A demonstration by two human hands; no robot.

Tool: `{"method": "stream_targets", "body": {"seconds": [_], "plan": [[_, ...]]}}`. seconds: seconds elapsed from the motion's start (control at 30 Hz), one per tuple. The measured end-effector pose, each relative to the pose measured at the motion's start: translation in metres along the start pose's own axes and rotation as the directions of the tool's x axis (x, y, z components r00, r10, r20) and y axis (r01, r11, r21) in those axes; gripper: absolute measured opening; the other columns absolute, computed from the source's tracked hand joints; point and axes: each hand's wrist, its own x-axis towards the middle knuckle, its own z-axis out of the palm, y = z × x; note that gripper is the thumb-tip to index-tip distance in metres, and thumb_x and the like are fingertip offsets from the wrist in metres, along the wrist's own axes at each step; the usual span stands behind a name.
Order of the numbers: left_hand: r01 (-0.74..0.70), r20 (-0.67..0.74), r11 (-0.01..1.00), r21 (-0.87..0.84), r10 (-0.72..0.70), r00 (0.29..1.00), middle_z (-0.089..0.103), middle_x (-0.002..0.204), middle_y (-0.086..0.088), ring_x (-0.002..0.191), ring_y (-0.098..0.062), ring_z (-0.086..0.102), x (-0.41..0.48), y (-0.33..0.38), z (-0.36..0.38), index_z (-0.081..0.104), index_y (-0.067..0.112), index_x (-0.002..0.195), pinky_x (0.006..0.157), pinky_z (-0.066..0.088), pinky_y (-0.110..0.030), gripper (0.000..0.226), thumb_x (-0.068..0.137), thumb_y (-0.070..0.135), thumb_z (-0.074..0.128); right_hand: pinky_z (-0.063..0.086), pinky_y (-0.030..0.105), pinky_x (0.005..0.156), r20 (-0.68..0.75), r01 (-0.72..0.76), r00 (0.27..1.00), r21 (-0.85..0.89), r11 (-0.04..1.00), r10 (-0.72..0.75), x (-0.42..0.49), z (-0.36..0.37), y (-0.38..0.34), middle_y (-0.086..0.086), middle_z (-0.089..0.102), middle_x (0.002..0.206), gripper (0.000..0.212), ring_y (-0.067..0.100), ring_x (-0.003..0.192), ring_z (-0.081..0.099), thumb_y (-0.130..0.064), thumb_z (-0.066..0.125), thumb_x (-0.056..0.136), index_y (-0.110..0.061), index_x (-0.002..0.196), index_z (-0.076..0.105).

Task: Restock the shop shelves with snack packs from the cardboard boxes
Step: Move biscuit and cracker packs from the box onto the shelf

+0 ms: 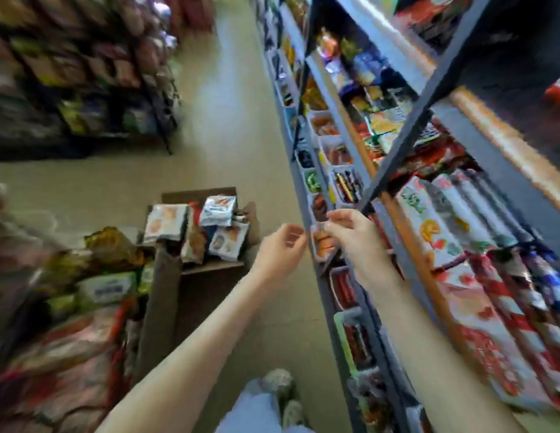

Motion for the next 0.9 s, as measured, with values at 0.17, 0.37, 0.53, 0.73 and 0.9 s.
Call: {"method": "stream_targets", "body": {"seconds": [0.17, 0.37, 0.53, 0.73, 0.9], "plan": [[0.418, -0.244, 0.908, 0.034, -0.398, 0.885, 0.063, 0.118, -0.003, 0.106, -0.018, 0.059, -0.070, -0.123, -0.088, 0.055, 0.015, 0.123, 0.080, 0.041, -0.022, 0.031, 0.096, 0.029, 0.052, 0.046, 0.035, 0.081, 0.374, -0.001, 0.923, -0.238, 0.971, 0.093, 0.004, 0.124, 0.050, 0.005, 0.062, 0.098, 0.021, 0.019, 0.091, 0.057, -0.007, 0.067, 0.084, -0.016, 0.101, 0.058], [0.680, -0.474, 0.702, -0.212, -0.682, 0.557, 0.060, 0.124, -0.010, 0.110, -0.030, 0.057, -0.168, -0.239, -0.166, 0.046, 0.013, 0.131, 0.091, 0.047, -0.037, 0.037, 0.097, 0.028, 0.048, 0.045, 0.021, 0.066, 0.610, 0.052, 0.749, -0.442, 0.895, 0.258, -0.038, 0.254, 0.082, 0.002, 0.054, 0.123, 0.041, 0.015, 0.102, 0.053, -0.015, 0.064, 0.088, -0.015, 0.127, 0.051], [0.728, -0.489, 0.580, -0.365, -0.785, 0.380, 0.050, 0.129, -0.004, 0.110, -0.025, 0.052, -0.192, -0.306, -0.205, 0.037, 0.008, 0.140, 0.086, 0.044, -0.031, 0.046, 0.096, 0.015, 0.050, 0.046, 0.025, 0.090, 0.726, 0.266, 0.621, -0.549, 0.793, 0.294, -0.055, 0.345, 0.104, 0.006, 0.042, 0.143, 0.064, 0.021, 0.126, 0.047, -0.015, 0.066, 0.088, -0.013, 0.144, 0.035], [0.725, -0.425, 0.483, -0.491, -0.859, 0.285, 0.046, 0.144, -0.010, 0.124, -0.029, 0.050, -0.165, -0.364, -0.232, 0.025, 0.017, 0.149, 0.093, 0.043, -0.036, 0.066, 0.093, 0.024, 0.058, 0.041, 0.038, 0.105, 0.821, 0.466, 0.500, -0.524, 0.713, 0.277, -0.066, 0.439, 0.128, 0.005, 0.041, 0.137, 0.077, 0.026, 0.129, 0.041, -0.035, 0.074, 0.080, -0.011, 0.141, 0.033], [0.611, -0.310, 0.184, -0.770, -0.945, -0.106, 0.027, 0.148, -0.020, 0.136, -0.037, 0.030, -0.156, -0.408, -0.249, 0.016, 0.012, 0.148, 0.107, 0.034, -0.047, 0.096, 0.077, 0.032, 0.078, 0.025, 0.042, 0.114, 0.877, 0.698, 0.386, -0.481, 0.530, 0.288, -0.065, 0.494, 0.169, 0.010, 0.014, 0.158, 0.098, 0.030, 0.142, 0.018, -0.045, 0.067, 0.084, -0.012, 0.153, 0.006]]}}
